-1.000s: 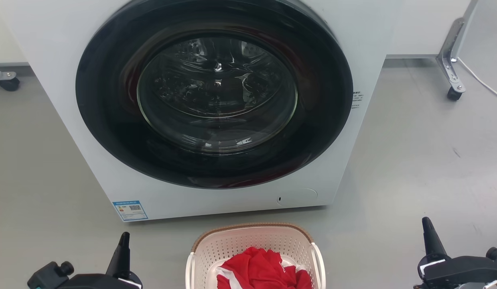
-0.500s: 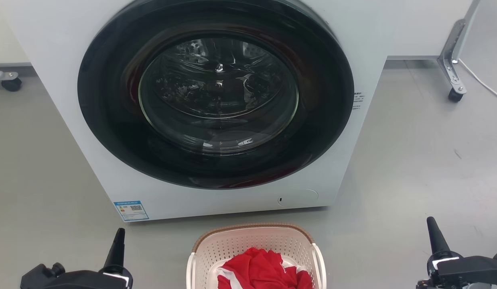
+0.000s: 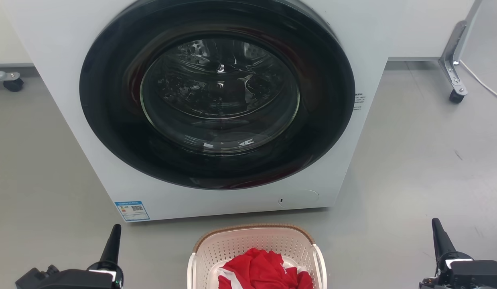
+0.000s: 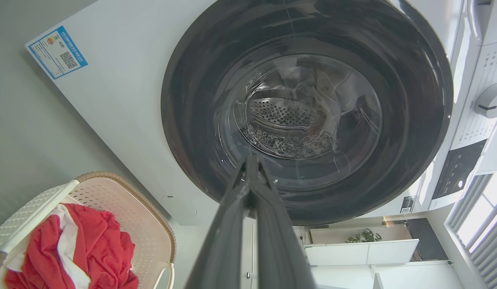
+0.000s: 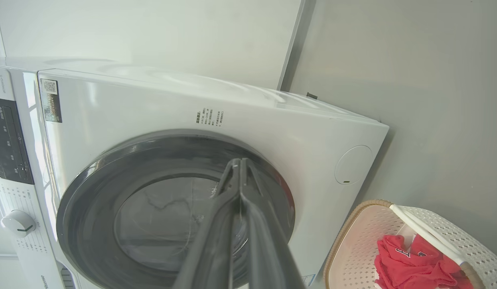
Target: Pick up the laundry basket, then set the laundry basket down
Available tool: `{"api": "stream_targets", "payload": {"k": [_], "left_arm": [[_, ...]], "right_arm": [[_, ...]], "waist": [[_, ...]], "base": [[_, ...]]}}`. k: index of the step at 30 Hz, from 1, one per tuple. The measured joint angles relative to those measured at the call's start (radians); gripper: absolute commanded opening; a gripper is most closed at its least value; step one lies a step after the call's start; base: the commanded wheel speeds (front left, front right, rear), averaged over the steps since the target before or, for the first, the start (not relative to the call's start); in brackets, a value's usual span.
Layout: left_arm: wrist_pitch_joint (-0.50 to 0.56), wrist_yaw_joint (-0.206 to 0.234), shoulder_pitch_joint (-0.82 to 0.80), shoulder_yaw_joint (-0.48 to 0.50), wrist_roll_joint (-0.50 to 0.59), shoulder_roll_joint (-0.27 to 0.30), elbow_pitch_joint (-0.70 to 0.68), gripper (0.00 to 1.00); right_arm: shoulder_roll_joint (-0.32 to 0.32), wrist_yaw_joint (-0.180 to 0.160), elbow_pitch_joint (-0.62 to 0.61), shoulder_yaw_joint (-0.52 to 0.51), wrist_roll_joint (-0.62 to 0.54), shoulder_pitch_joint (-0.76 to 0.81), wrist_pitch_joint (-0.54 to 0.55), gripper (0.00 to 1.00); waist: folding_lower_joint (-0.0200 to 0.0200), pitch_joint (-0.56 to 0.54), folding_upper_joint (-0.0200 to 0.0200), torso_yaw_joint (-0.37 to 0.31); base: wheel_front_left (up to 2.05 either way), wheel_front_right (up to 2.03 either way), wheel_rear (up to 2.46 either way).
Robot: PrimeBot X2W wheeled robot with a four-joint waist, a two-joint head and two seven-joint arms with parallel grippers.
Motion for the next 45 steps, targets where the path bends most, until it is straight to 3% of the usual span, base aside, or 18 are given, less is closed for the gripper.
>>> {"api": "stream_targets", "payload": {"k": [16,45], "left_arm": [[0.044,-0.034,-0.021,0.055,-0.171,-0.018,0.017,0.00],[0.044,-0.034,-0.021,0.055,-0.174,-0.018,0.019,0.00]], "right_arm": [[0.030,0.038,0.023,-0.063,0.164,-0.018,0.051,0.00],[0.032,0.038,0.023,-0.064,0.164,-0.018,0.050,0.00]], "waist": [[0.0000,-0.003,0.0000,0.003],[0.0000,-0.003,0.0000,0.003]], "base": [[0.00,0.00,0.00],[0.00,0.00,0.00]]}}
